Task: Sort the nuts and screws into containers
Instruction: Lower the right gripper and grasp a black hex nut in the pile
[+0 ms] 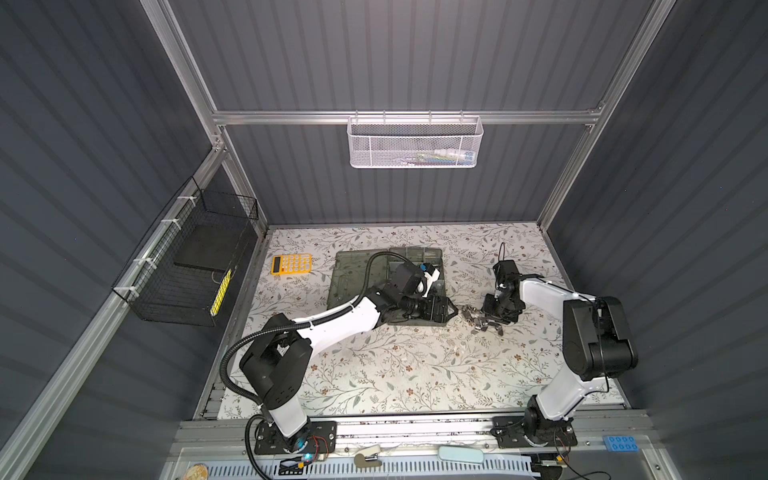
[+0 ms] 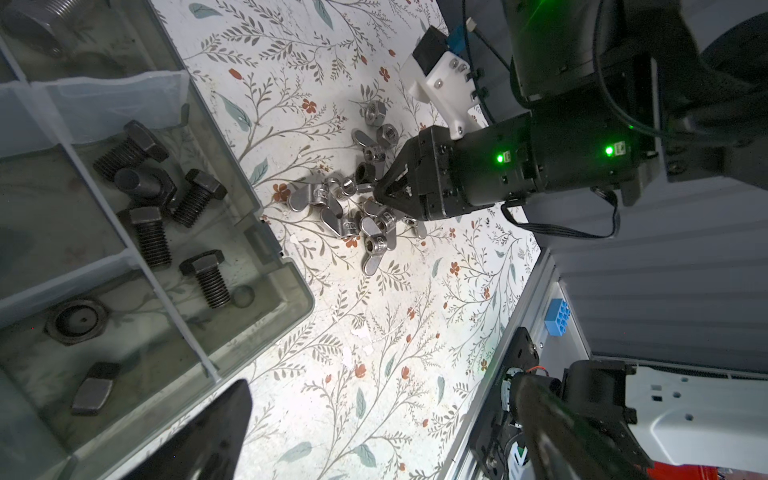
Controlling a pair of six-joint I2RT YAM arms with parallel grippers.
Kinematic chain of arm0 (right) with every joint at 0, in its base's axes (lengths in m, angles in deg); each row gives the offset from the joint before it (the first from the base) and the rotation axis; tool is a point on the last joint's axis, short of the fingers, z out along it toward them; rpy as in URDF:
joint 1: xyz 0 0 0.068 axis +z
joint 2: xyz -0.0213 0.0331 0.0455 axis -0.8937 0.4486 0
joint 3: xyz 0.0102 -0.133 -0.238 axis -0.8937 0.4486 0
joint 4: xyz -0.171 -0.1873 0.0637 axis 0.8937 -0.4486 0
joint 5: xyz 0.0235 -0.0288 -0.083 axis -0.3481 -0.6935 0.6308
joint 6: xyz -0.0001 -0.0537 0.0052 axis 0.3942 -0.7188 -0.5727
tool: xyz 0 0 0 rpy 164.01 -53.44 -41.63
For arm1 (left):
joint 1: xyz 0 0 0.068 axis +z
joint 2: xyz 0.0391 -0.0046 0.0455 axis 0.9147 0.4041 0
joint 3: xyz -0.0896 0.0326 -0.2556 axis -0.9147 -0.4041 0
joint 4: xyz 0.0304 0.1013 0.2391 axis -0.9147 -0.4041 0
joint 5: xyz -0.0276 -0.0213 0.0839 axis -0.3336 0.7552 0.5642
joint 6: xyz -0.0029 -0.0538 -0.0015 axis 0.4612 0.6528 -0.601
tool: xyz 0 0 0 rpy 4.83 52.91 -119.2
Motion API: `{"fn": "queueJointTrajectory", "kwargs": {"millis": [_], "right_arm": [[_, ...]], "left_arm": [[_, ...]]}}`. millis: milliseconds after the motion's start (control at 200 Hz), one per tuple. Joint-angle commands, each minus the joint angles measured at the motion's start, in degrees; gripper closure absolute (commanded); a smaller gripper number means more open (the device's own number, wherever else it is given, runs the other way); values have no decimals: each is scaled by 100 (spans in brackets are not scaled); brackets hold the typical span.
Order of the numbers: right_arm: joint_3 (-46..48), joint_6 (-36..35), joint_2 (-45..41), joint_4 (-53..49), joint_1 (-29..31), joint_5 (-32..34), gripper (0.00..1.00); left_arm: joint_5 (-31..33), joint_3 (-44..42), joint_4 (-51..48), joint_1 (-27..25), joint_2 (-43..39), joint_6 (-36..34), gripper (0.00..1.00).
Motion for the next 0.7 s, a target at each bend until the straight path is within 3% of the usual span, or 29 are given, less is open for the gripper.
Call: {"fn": "queueJointTrajectory", "kwargs": {"millis": [0, 315, 695], "right_arm": [[-33, -76, 126, -64, -35, 42, 66], [-178, -85, 236, -57, -62, -55, 66], [-48, -51, -8, -80, -62, -104, 73]], "left_arm": [[-45, 174, 35, -38, 103, 9, 0], [-47, 194, 48, -33, 112, 31, 0], [-13, 187, 27, -38, 101, 15, 0]]}}
